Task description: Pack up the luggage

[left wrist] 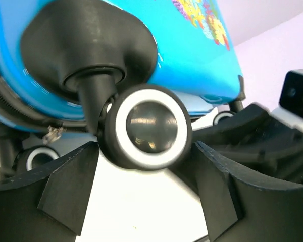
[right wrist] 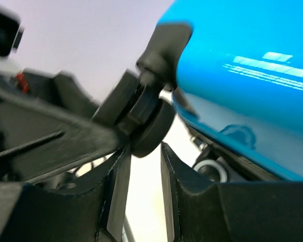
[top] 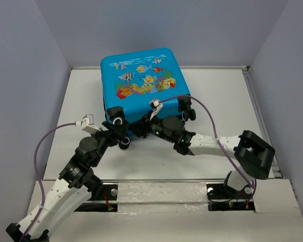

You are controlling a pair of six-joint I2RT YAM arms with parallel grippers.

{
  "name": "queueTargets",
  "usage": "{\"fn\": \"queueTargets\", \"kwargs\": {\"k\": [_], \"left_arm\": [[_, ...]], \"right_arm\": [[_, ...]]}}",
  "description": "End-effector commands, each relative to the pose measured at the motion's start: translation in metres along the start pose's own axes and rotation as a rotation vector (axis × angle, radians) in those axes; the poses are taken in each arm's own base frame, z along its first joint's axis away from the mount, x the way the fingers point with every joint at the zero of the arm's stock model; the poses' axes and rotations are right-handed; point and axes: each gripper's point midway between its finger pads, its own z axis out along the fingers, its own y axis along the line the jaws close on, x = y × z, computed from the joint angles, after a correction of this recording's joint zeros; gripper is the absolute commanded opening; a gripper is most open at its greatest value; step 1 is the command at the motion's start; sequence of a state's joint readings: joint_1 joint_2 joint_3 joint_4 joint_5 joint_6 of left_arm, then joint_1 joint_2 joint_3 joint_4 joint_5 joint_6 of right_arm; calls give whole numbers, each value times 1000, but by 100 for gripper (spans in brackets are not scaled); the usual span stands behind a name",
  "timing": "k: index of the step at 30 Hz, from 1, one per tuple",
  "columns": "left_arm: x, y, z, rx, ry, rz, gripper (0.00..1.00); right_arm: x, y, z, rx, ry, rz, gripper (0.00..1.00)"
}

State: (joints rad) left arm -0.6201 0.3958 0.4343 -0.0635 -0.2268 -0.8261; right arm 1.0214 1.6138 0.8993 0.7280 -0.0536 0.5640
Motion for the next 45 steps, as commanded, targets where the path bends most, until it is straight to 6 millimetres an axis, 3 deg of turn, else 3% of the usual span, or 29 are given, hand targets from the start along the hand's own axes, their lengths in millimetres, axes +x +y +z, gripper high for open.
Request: {"fn": "queueTargets", "kwargs": {"k": [1,5,7,9,11,17,23,26,29,32,34,37,42,45], "left_arm": [[-15,13,-20,-30,-81,16,81],[-7,12,-19,9,-59,18,80],[-6,5,-13,19,-47,21,80],[-9,-2,-7,21,-47,29,81],[-12,-5,-4,19,-54,41,81],[-7,-4,4,11,-41,29,82],[-16,-14,1,47,-76,-15,87],[-25,-16,-4,52,-108,-27,88],[-26,-18,-8,81,-118,-34,83],[-21,-11,-10,73,-114,-47,82],[-25,-12,-13,78,-131,-64,86],[-28,-15,-13,81,-137,-68,89],[-24,-16,-3,63,-113,-58,92],[-23,-17,3,57,-108,-56,92]], "right_arm": [[-74,-2,-16,78,-240,-71,7],[-61,-4,-14,76,-178,-85,10],[-51,-1,-12,50,-132,-89,28],[-42,7,-10,5,-79,-101,57],[-46,13,-6,-15,-64,-121,67],[-26,23,2,-86,34,-92,89],[-12,28,14,-102,76,-108,86],[-25,21,3,-52,-2,-110,82],[-41,13,-4,27,-43,-120,81],[-44,-7,-9,162,-29,-114,83],[-47,-20,-17,234,-46,-116,82],[-32,-27,-28,233,-20,-134,82],[-4,-6,-18,76,91,-189,84],[-5,10,-5,6,95,-211,87]]}}
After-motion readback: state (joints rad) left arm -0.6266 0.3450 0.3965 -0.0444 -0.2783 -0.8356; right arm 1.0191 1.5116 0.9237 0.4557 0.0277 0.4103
